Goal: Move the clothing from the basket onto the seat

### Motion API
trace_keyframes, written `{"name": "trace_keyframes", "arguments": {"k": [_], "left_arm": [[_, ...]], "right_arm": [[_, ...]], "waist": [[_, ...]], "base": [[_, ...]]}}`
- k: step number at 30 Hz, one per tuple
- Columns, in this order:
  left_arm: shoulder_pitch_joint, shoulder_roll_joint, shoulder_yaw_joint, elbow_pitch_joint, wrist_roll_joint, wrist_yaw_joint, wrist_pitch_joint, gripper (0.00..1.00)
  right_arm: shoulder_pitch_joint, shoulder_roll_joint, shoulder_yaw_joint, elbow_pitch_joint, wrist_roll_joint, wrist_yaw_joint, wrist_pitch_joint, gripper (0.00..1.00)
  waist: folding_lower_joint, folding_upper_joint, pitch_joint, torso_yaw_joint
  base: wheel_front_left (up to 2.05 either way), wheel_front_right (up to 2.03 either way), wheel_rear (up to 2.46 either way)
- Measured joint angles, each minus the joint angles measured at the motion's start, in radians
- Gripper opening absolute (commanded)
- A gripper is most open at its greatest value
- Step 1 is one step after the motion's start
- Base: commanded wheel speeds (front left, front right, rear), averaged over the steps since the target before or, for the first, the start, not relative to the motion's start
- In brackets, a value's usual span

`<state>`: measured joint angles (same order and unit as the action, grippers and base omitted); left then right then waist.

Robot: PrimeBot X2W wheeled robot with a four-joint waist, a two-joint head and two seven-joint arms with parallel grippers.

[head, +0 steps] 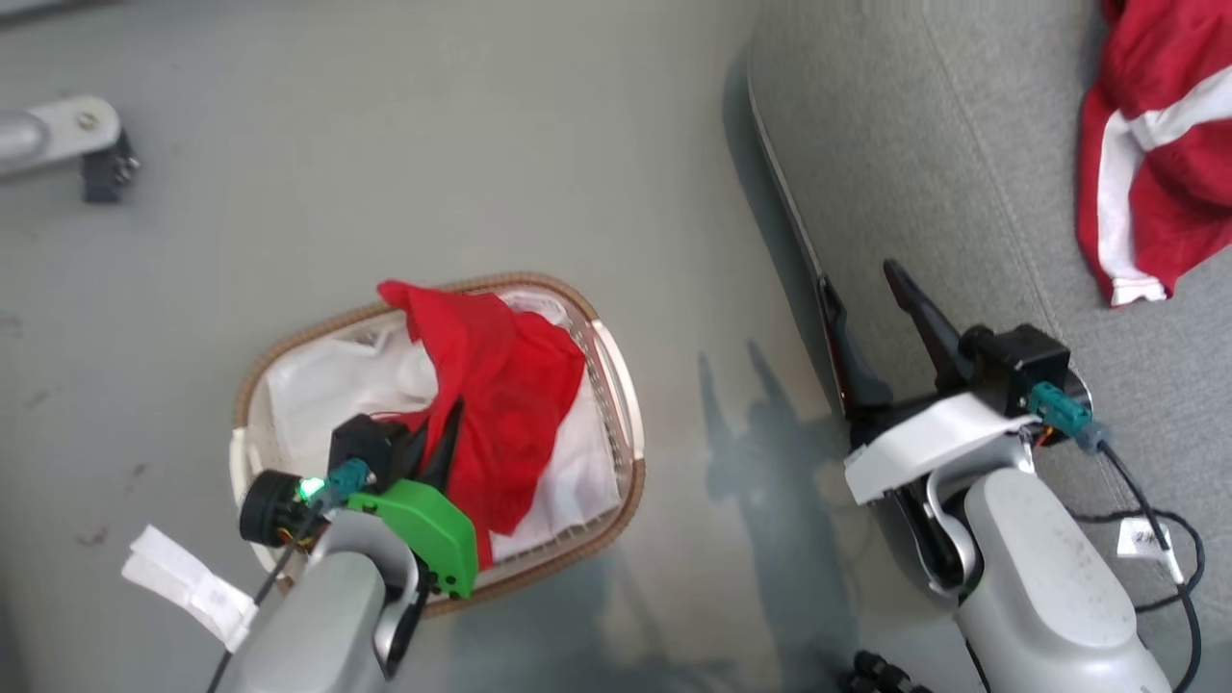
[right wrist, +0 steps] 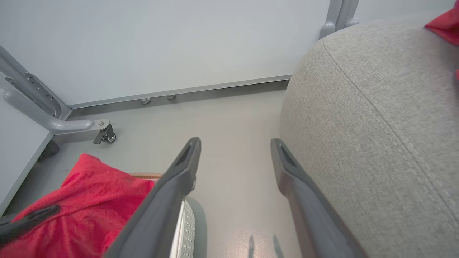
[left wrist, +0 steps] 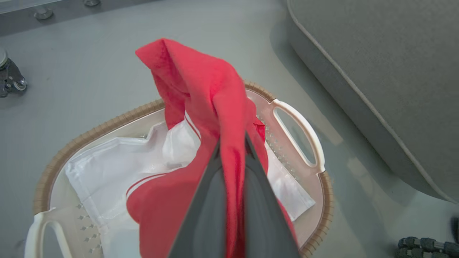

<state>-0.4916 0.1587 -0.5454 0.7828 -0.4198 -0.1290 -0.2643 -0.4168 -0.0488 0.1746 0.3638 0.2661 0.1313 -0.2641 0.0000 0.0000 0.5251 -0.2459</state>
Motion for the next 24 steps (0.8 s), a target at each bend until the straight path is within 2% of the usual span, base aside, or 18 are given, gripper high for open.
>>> {"name": "trace_keyframes", "arguments": {"k": [11,24], "left_arm": [[0.154,-0.047,0.097,-0.253,0.064,0.000,0.000,0.00],[0.206,-0.078,0.158,-0.538,0.098,0.000,0.000,0.00]], "right_arm": [[0.102,0.000,-0.013,0.045,-0.017,0.000,0.000,1.00],[0.210,0.000,-0.010,0.078,-0.021,0.000,0.000,1.00]], "waist": [[0.0000,0.0000,-0.203,0.062],[-0.0001,0.0000,-0.390,0.122]], "base": [[0.00,0.00,0.00],[0.00,0.00,0.00]]}}
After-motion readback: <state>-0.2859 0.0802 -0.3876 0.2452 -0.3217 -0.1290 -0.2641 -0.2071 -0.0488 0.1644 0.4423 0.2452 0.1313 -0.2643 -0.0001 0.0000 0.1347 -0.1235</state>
